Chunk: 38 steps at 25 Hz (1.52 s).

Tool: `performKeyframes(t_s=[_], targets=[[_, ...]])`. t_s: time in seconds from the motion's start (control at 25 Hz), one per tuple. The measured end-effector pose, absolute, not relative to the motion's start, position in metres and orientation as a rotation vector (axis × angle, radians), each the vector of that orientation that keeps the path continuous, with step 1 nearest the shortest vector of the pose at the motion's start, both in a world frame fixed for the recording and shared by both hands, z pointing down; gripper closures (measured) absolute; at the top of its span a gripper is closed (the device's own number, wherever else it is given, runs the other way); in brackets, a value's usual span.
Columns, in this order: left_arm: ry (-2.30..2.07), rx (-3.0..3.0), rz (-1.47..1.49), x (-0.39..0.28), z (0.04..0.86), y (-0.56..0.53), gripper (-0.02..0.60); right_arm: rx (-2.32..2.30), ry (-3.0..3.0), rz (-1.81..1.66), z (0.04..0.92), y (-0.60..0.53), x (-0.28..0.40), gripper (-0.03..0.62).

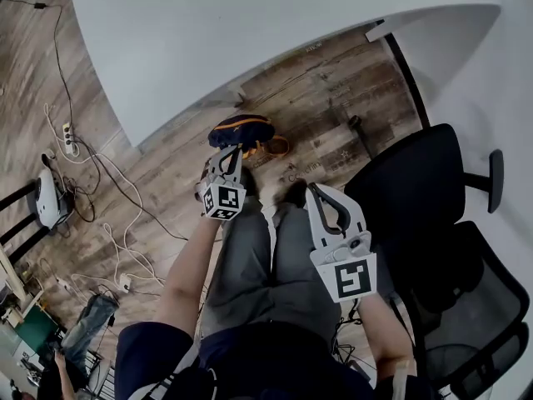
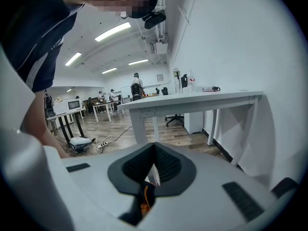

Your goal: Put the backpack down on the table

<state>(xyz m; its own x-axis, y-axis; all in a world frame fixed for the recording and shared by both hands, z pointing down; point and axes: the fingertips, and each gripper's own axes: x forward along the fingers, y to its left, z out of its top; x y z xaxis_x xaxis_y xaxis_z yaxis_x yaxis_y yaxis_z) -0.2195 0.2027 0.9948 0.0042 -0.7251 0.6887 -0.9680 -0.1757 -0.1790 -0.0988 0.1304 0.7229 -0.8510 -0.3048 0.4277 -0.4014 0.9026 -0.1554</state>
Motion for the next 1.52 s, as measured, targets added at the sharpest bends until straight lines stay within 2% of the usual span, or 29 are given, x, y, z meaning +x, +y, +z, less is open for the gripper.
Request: performKeyframes(t_s=[0.44,1.52], targets=[[-1.681,2.086,0.896,-0.178,0.903,0.203,0.577,0.587,-2.686,0.310,0.677,0.131,-0.077,0.592],[-1.694,2.550,0.750,-0.110,0.520,0.123,0.576,0.943,-2.675,0.238,0.482,0.068,0.033,0.592]])
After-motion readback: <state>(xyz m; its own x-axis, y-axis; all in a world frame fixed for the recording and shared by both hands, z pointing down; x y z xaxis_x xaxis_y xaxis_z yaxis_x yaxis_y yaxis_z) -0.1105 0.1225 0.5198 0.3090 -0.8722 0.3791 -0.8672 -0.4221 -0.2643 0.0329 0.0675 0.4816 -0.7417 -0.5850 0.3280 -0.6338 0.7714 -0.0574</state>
